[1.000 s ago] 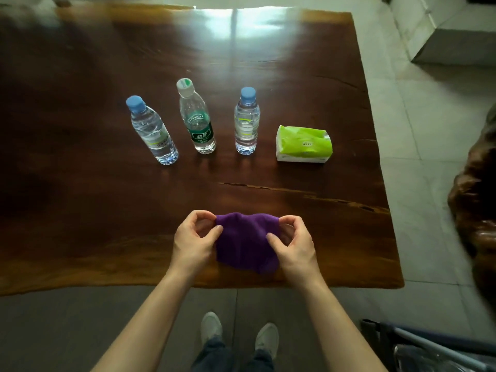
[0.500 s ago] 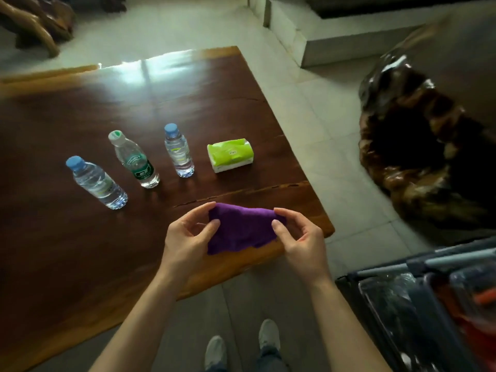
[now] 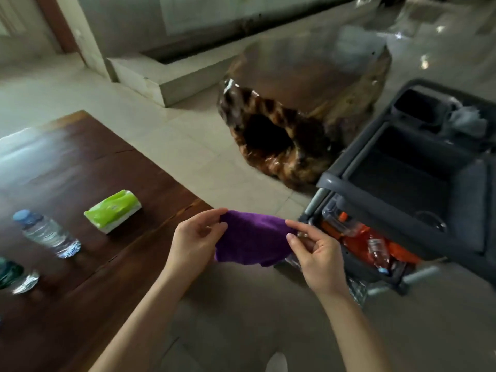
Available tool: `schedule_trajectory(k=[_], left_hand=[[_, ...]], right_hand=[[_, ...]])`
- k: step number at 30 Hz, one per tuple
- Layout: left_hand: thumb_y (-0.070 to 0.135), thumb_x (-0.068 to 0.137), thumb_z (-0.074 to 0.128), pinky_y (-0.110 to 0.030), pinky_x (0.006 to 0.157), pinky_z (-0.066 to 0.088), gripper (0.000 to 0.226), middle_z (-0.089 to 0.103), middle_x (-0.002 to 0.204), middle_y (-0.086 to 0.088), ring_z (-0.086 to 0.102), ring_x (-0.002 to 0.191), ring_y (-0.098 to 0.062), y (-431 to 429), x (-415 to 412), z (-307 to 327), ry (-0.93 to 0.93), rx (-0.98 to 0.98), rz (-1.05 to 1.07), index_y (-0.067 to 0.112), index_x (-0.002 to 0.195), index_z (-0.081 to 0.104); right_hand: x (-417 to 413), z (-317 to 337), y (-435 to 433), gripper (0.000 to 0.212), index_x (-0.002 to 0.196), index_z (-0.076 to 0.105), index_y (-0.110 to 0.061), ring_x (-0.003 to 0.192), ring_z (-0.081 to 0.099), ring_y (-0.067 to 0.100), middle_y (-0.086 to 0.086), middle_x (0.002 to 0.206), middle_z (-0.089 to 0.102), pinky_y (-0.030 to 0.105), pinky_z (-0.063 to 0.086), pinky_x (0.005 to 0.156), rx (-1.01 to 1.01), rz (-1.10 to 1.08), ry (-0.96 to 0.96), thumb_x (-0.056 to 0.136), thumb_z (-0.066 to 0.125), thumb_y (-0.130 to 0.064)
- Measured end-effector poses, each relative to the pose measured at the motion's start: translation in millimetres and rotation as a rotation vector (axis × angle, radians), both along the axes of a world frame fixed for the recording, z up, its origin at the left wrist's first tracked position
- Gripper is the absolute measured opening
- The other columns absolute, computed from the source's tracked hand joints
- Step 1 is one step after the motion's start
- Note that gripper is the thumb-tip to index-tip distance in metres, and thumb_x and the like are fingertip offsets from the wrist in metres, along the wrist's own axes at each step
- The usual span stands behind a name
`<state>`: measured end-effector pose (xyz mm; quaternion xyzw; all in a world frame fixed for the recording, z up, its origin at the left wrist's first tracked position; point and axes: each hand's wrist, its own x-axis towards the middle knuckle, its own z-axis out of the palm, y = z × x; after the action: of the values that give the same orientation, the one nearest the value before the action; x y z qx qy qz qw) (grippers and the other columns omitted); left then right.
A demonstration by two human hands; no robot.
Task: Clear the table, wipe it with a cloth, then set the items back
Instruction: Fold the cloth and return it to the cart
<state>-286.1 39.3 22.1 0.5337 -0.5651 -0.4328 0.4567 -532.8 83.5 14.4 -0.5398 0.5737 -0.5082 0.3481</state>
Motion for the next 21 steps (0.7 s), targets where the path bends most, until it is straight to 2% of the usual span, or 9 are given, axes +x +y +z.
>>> schedule_trajectory(k=[3,6,11,14,16,19,21], left_hand=[[0.015,0.094,0.068,-0.026,0.074,0.062,0.035,0.075,0.103,0.021,0.073,0.097,-0.005,-12.6,-48.3,16.8,-0.041,-0.03,-0.129,0.046,0.11,0.072],[0.017,0.096,0.064,-0.021,0.071,0.061,0.041,0.074,0.103,0.024,0.072,0.098,-0.002,-23.2,-100.4,38.3,-0.09,-0.078,-0.254,0.056,0.107,0.068],[0.014,0.097,0.063,-0.021,0.07,0.061,0.036,0.072,0.105,0.02,0.072,0.091,-0.002,-42.0,-181.9,68.0,-0.091,-0.117,-0.367,0.047,0.109,0.066],[0.014,0.097,0.062,-0.019,0.067,0.06,0.032,0.072,0.102,0.019,0.073,0.085,0.001,-52.8,-225.7,81.2,-0.073,-0.112,-0.419,0.043,0.112,0.066],[0.015,0.097,0.062,-0.019,0.066,0.06,0.031,0.072,0.105,0.014,0.073,0.085,0.0,-60.5,-253.3,88.4,-0.073,-0.108,-0.45,0.039,0.116,0.066],[0.021,0.095,0.063,-0.025,0.076,0.061,0.032,0.071,0.111,0.008,0.072,0.095,-0.007,-72.1,-288.2,95.1,-0.086,-0.104,-0.471,0.042,0.119,0.065],[0.022,0.095,0.063,-0.034,0.082,0.063,0.032,0.071,0.115,0.005,0.071,0.101,-0.011,-79.1,-306.9,95.2,-0.091,-0.093,-0.497,0.037,0.123,0.066]], right_hand=[[-47.7,21.2,14.6,0.03,0.111,0.073,-0.041,0.092,0.073,0.005,-0.016,0.097,0.077,0.02,0.059,0.077,-0.064,-0.099,0.054,0.093,0.069,-0.018],[-96.1,41.6,24.5,0.028,0.109,0.074,-0.04,0.095,0.073,0.005,-0.015,0.1,0.077,0.018,0.057,0.079,-0.095,-0.199,0.064,0.091,0.071,-0.018],[-167.2,65.7,31.6,0.028,0.109,0.074,-0.041,0.074,0.071,0.009,-0.008,0.081,0.076,0.024,0.057,0.068,-0.108,-0.311,0.082,0.09,0.072,-0.02],[-204.1,75.8,32.6,0.032,0.116,0.073,-0.038,0.078,0.073,0.017,-0.003,0.085,0.076,0.032,0.061,0.073,-0.135,-0.357,0.105,0.089,0.073,-0.019],[-226.7,81.0,31.7,0.035,0.119,0.071,-0.036,0.07,0.07,0.02,-0.003,0.081,0.074,0.033,0.061,0.067,-0.149,-0.376,0.112,0.09,0.073,-0.016],[-256.1,84.9,29.1,0.037,0.122,0.069,-0.033,0.06,0.062,0.007,-0.017,0.076,0.07,0.014,0.052,0.061,-0.176,-0.406,0.173,0.09,0.072,-0.014],[-272.3,84.4,27.7,0.038,0.122,0.069,-0.031,0.067,0.066,0.006,-0.019,0.089,0.072,0.013,0.053,0.066,-0.173,-0.434,0.197,0.089,0.073,-0.013]])
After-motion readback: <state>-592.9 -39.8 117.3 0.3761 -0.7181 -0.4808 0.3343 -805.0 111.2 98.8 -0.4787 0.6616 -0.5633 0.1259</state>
